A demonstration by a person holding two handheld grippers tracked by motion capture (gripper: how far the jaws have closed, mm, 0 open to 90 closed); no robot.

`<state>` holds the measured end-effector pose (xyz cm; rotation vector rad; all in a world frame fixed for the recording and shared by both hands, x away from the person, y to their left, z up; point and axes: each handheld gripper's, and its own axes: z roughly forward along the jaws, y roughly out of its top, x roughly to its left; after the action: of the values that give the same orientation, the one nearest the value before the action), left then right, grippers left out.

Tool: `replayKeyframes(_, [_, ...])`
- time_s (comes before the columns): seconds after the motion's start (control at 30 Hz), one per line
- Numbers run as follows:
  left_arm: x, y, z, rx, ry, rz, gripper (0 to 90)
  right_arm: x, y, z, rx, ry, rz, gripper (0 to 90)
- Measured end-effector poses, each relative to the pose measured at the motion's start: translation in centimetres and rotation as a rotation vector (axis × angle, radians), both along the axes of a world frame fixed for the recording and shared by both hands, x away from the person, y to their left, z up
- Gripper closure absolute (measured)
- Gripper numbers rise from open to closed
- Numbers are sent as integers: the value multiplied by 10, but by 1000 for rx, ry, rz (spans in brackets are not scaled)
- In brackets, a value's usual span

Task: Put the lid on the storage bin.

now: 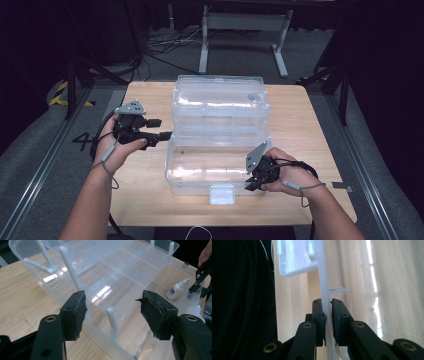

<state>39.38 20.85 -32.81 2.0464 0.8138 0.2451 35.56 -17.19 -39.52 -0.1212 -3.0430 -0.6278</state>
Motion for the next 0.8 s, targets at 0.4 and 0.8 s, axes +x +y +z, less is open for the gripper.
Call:
replayKeyframes(0.4, [19,-34,27,65,-39,-59,358,1,-1,-1,13,1,7,816])
replayKeyframes(0.8, [46,-71,46,123,-48,-107,351,2,-2,-1,12,24,-1,812])
